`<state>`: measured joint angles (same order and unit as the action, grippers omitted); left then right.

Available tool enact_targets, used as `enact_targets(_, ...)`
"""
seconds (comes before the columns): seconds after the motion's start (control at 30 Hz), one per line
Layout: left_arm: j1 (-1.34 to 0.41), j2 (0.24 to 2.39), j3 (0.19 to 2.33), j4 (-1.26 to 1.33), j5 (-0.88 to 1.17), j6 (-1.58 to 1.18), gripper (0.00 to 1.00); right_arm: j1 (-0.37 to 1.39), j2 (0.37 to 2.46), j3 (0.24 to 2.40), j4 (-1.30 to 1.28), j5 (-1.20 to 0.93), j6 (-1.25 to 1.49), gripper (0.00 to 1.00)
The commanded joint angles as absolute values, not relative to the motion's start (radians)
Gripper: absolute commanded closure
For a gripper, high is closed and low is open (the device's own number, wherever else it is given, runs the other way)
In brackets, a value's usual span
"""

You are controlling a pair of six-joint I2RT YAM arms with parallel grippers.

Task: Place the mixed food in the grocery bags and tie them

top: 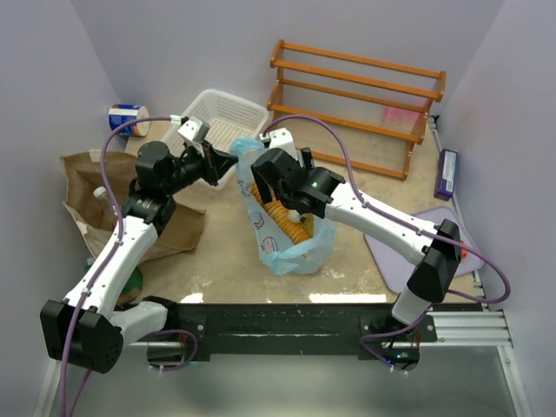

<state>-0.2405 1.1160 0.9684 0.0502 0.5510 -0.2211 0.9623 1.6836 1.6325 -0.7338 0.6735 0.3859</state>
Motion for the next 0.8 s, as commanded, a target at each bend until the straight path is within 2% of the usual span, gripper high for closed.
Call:
enact_targets(0.0, -0.238, 1.111, 0.966, 0.094, 0.575, -0.229, 1.0, 0.974, 1.612, 1.677, -0.68, 0.525, 0.304, 0.01)
enact_targets(0.2, -0.239, 1.121, 0.963, 0.1, 0.577, -0.239, 1.0, 0.996, 1.384, 1.576, -0.608, 0.206, 0.397, 0.01)
enact_targets(0.33, -0.238, 1.129, 0.963, 0.1, 0.574, -0.239, 1.0, 0.999, 1.226, 1.357, -0.481, -0.024, 0.598, 0.02)
enact_targets(0.47, -0.238, 1.135, 0.963, 0.098, 0.572, -0.239, 1.0, 1.043, 1.122, 1.186, -0.384, -0.071, 0.845, 0.04)
enact_targets(0.77, -0.238, 1.131, 0.962, 0.097, 0.564, -0.241, 1.0, 1.146, 1.005, 1.006, -0.357, -0.038, 1.097, 0.05)
